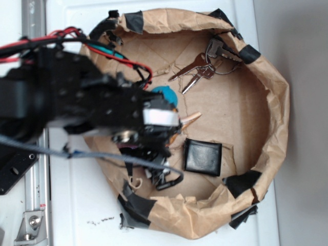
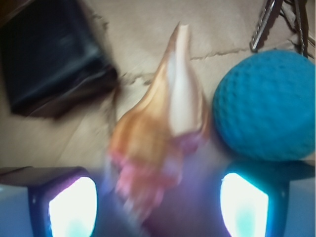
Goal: Grab the shell.
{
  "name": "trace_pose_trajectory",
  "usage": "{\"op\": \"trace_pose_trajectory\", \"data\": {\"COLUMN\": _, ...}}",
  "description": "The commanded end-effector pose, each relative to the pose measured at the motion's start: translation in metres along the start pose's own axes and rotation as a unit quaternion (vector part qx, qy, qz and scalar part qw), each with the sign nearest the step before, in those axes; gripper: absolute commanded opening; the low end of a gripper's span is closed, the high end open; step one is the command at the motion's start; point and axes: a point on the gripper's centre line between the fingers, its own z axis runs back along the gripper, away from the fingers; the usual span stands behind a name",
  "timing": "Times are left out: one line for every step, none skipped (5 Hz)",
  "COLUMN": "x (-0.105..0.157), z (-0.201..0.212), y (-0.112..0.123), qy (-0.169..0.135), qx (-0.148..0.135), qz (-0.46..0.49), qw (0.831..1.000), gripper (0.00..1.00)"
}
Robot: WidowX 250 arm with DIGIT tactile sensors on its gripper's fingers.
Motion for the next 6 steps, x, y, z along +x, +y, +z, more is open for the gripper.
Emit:
{"op": "trace_pose_trajectory", "data": {"x": 0.025, "z": 0.001, "y": -0.004, "qy": -0.032, "qx": -0.011, "qz": 0.000, "qw": 0.999, "gripper": 1.00}}
{"op": "trace_pose_trajectory", "data": {"x": 0.022, "z": -0.004, "y": -0.008, "qy": -0.031, "qx": -0.013, "qz": -0.006, "qw": 0.999, "gripper": 1.00}}
{"op": "trace_pose_trajectory", "data": {"x": 0.026, "z": -0.005, "y": -0.009, "qy": -0.049, "qx": -0.010, "qz": -0.016, "qw": 0.999, "gripper": 1.00}}
{"op": "trace_pose_trajectory", "data": {"x": 0.033, "z": -0.001, "y": -0.007, "qy": -0.065, "qx": -0.010, "qz": -0.009, "qw": 0.998, "gripper": 0.00}}
{"op": "trace_pose_trajectory", "data": {"x": 0.035, "z": 0.000, "y": -0.008, "qy": -0.067, "qx": -0.011, "qz": -0.004, "qw": 0.998, "gripper": 0.00}}
{"op": "trace_pose_trajectory", "data": {"x": 0.034, "z": 0.002, "y": -0.008, "qy": -0.067, "qx": -0.015, "qz": -0.003, "qw": 0.998, "gripper": 0.00}}
